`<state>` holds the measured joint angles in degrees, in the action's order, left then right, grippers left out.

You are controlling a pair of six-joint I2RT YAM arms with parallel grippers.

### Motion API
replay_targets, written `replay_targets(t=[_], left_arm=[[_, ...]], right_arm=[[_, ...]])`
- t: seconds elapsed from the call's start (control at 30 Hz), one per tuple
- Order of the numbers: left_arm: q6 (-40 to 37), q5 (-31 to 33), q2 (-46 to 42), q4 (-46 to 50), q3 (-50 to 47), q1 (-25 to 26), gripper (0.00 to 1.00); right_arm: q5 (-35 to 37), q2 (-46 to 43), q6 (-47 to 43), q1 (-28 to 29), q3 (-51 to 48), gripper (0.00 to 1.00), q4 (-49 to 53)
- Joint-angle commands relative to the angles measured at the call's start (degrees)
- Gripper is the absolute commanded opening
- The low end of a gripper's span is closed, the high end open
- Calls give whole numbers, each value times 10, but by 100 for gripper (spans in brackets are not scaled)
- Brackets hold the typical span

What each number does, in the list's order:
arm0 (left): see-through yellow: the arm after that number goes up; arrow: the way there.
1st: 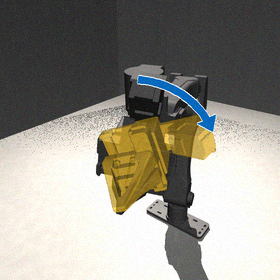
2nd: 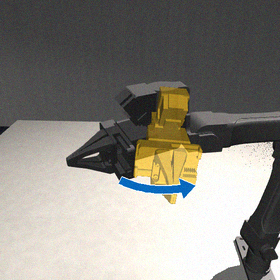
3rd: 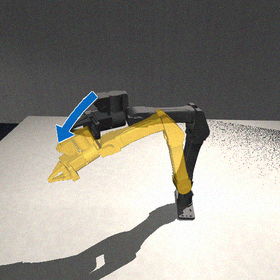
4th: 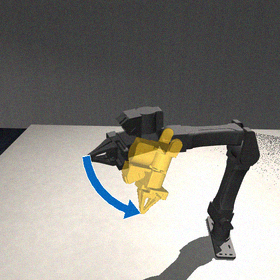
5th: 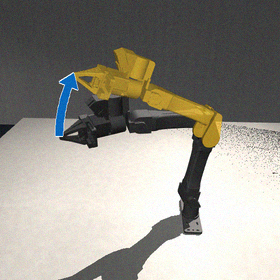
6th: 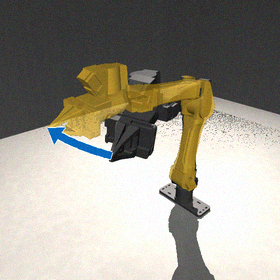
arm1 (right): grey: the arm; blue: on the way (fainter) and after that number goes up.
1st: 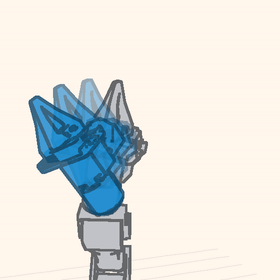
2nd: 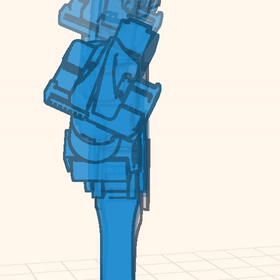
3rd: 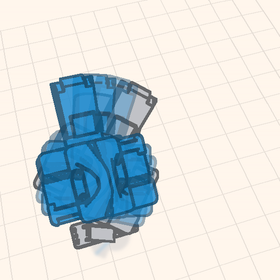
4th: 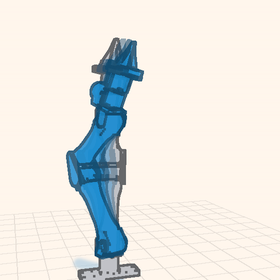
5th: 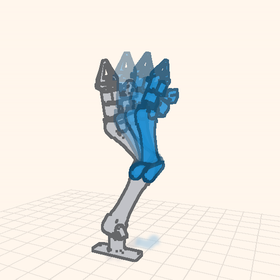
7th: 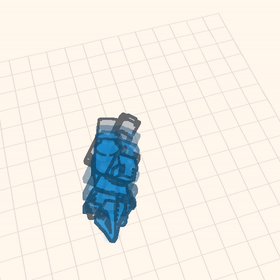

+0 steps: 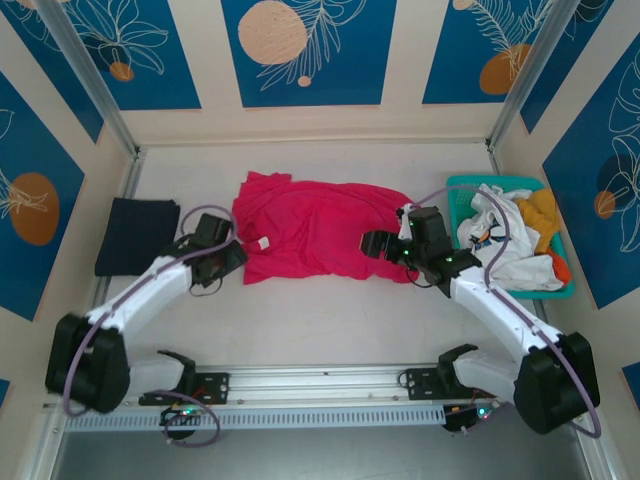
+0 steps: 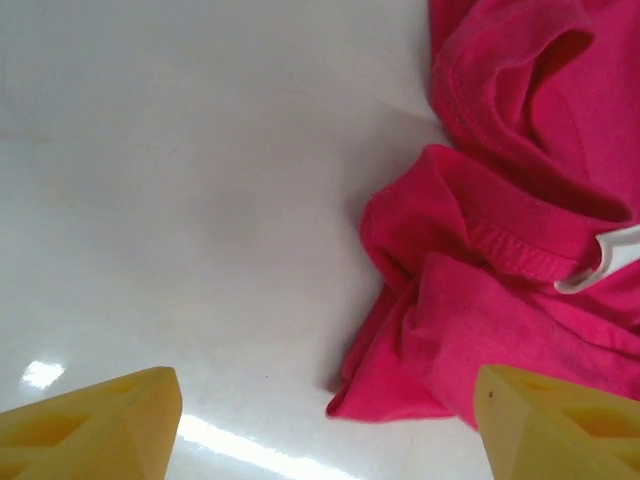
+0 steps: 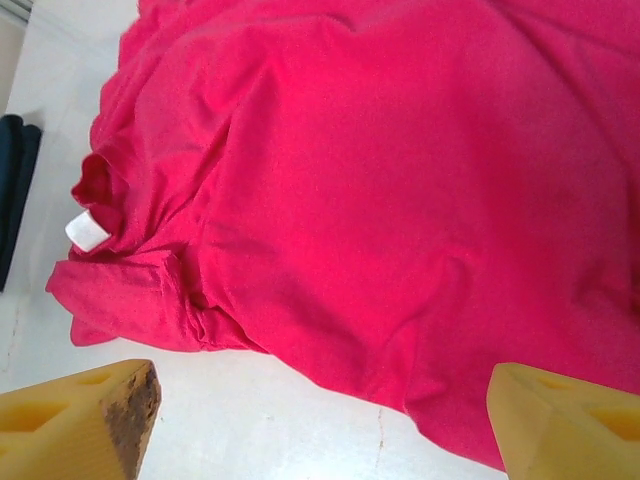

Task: Fold and stack the t-shirts

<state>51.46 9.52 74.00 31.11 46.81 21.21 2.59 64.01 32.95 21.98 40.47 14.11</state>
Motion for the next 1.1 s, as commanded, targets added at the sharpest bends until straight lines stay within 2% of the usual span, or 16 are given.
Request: replay_targets(t=[0.0,0.17,0.27,0.53,0.6,0.7,0.73,0.93,1.07], left_arm=[[-50,17,83,2,105,27,73],[-73,24,228,54,233,57,65],[-70,29,284,76,283,67,58],[-53,48,329,93,299,70,40],[-52,51,330,91,294,69,30],[-52,54,325,84,292,68,4],[-54,57,318,81,291,68,0],[-58,110,219,107,281,68,0],[-39,119,124,132,237,68,0]], right_arm=[[-1,18,23,16,1,85,-35],[8,24,26,25,3,84,-39],[16,17,26,25,0,84,-36],[28,11,29,21,-8,83,-30],[28,13,31,19,-8,83,-32],[26,16,29,17,-3,83,-32],[26,15,27,17,-2,83,-31],[30,18,18,17,3,82,-32],[29,46,10,19,23,82,-39]])
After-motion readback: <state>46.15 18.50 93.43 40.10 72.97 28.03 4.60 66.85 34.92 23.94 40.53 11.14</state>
